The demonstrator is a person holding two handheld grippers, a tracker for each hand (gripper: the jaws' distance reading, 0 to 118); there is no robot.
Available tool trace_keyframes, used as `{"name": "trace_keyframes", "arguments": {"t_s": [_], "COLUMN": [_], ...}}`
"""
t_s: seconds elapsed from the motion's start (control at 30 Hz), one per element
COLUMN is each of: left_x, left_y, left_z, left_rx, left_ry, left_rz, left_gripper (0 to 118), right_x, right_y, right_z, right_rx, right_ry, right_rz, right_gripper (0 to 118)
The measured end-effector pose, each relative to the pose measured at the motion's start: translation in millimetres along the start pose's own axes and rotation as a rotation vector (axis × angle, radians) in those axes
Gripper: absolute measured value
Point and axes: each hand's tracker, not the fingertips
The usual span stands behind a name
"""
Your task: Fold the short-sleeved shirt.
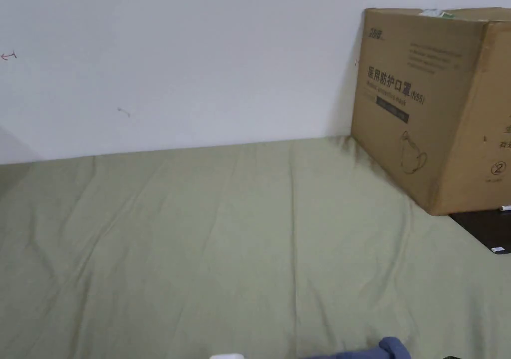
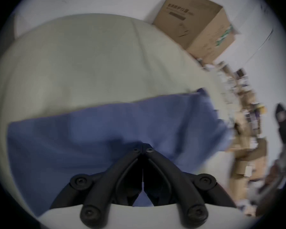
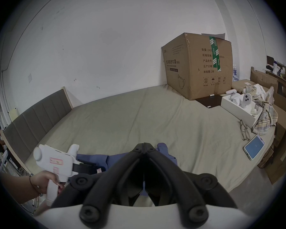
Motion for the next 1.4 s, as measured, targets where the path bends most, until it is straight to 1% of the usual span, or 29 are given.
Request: {"name": "trace_keyframes", "arguments": {"t_s": [0.03,0.07,0.1,0.17,0.2,0.3,0.33,0.37,0.43,0.47,0.5,0.53,0.63,0.7,0.8,0.9,0.97,1.0,1.03,1.07,1.1,1.13,1.17,1.2,1.23,1.27,1.3,1.37,1.4], "left_x": [0.7,2.1,6.2,4.0,-3.2,-52.6,-70.8,-89.4,-125.3,-140.1,-155.9,-170.7,-207.2,-227.5,-218.6,-195.5,-184.3,-178.5,-175.8,-176.1,-186.9,-200.3,-207.6,-194.3,-186.2,-175.8,-167.4,-149.6,-144.2], "left_y": [1.1,-2.3,-6.2,-5.7,-5.4,-7.8,-10.3,-14.3,-25.1,-31.7,-38.7,-44.5,-63.6,-64.3,-49.9,-28.2,-22.8,-21.7,-20.7,-21.1,-28.0,-31.9,-43.2,-40.4,-29.8,-26.0,-24.3,-19.2,-17.7], "left_z": [15.1,24.7,36.7,73.8,88.6,133.5,144.0,153.7,165.6,168.1,169.6,174.1,163.8,138.4,110.8,72.2,55.3,51.6,50.5,51.3,50.9,44.1,44.9,54.4,60.7,70.6,83.2,115.7,137.8], "left_rx": [-0.034,-0.033,0.016,0.124,0.151,0.206,0.210,0.207,0.223,0.230,0.241,0.282,0.281,0.253,0.230,0.097,0.098,0.098,0.101,0.097,0.079,-0.002,0.098,0.119,0.085,0.077,0.078,0.073,0.080], "left_ry": [-0.193,-0.302,-0.303,-0.199,-0.167,-0.160,-0.155,-0.140,-0.139,-0.158,-0.183,-0.232,-0.353,-0.430,-0.616,-0.623,-0.618,-0.592,-0.565,-0.492,-0.349,-0.251,-0.422,-0.406,-0.279,-0.197,-0.149,-0.034,0.080], "left_rz": [0.075,0.125,0.110,0.010,-0.007,0.085,0.124,0.178,0.278,0.328,0.387,0.441,0.602,0.654,0.599,0.548,0.507,0.495,0.482,0.464,0.464,0.628,0.735,0.651,0.536,0.448,0.407,0.390,0.338], "left_gripper": [0,0,0,0,0,1,4,17,85,109,118,116,118,118,118,118,116,100,63,25,9,9,7,7,7,7,7,6,6], "right_x": [-0.7,-1.3,-2.6,-5.9,-7.1,-11.6,-13.1,-15.5,-20.5,-22.6,-25.2,-27.4,-33.6,-37.7,-43.5,-51.0,-55.3,-56.2,-57.4,-58.6,-59.2,-59.5,-60.1,-60.8,-61.4,-61.7,-61.9,-62.5,-61.3], "right_y": [0.0,0.2,1.3,5.3,7.5,13.8,15.0,15.7,16.0,15.8,15.7,15.3,13.4,13.4,13.4,13.9,14.4,14.0,13.8,13.4,12.7,11.9,10.8,10.3,10.3,10.4,11.2,13.5,13.6], "right_z": [-0.4,-1.7,-2.8,-2.9,-1.8,2.3,2.9,3.0,2.5,1.5,0.7,-0.1,-5.9,-10.9,-17.6,-23.1,-25.8,-26.5,-26.9,-27.3,-27.3,-26.9,-26.3,-25.7,-24.8,-22.9,-20.9,-16.3,-13.5], "right_rx": [-0.002,-0.007,-0.010,-0.011,-0.006,0.022,0.025,0.027,0.026,0.020,0.014,0.011,-0.013,-0.035,-0.057,-0.073,-0.078,-0.079,-0.078,-0.079,-0.080,-0.081,-0.083,-0.089,-0.095,-0.099,-0.103,-0.098,-0.087], "right_ry": [0.004,0.010,0.016,0.024,0.026,0.034,0.035,0.034,0.038,0.042,0.046,0.048,0.052,0.053,0.054,0.052,0.054,0.055,0.057,0.060,0.063,0.064,0.065,0.067,0.070,0.079,0.086,0.095,0.098], "right_rz": [-0.001,-0.002,-0.003,-0.004,-0.002,0.014,0.021,0.031,0.051,0.057,0.061,0.063,0.068,0.074,0.085,0.113,0.125,0.127,0.126,0.123,0.118,0.112,0.105,0.098,0.092,0.087,0.087,0.101,0.109], "right_gripper": [0,0,0,0,0,0,0,0,0,0,0,0,0,0,0,0,0,0,0,0,0,0,0,0,0,0,0,0,0]}}
